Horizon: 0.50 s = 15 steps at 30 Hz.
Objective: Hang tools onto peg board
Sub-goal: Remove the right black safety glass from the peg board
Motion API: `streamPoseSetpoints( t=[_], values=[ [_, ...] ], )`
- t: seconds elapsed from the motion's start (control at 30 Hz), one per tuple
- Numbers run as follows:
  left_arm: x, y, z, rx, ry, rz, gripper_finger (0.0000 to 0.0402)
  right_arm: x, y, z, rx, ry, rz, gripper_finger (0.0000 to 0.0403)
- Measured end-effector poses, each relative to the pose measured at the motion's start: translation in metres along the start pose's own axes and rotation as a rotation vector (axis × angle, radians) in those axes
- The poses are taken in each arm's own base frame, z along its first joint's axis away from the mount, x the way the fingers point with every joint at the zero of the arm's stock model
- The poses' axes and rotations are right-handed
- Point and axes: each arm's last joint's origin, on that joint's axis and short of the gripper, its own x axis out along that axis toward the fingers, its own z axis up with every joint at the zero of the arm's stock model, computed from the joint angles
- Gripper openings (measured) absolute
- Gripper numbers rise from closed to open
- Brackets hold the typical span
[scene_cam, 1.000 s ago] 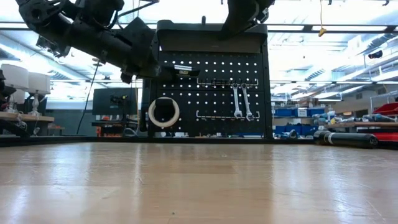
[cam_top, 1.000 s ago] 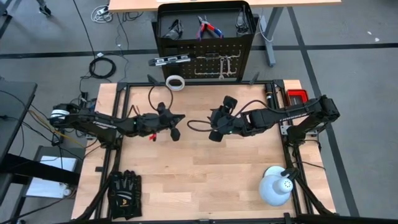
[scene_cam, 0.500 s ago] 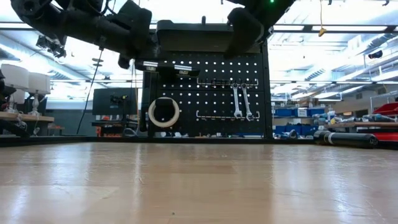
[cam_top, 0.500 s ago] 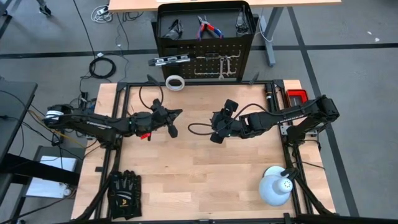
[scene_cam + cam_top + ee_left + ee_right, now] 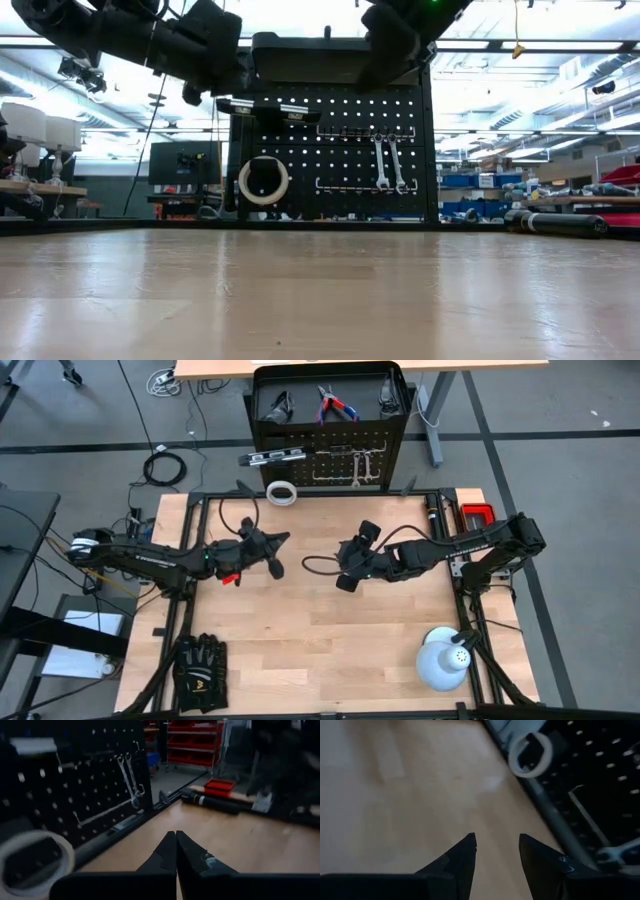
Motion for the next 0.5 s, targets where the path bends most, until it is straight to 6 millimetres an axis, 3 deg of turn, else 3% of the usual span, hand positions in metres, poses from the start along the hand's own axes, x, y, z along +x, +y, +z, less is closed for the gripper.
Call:
streamPoseSetpoints(
  t=[0.23, 0.5],
  values=[
    [0.008, 0.010, 0.000, -0.148, 0.031, -0.106, 0.0000, 0.000, 0.004, 0.002, 0.035, -0.006, 0.129, 0.0158],
    [0.014, 0.033, 0.009, -0.228, 0.012, -0.142, 0.0000, 0.016, -0.009, 0.012, 0.128, -0.083, -0.006, 0.0158]
  ],
)
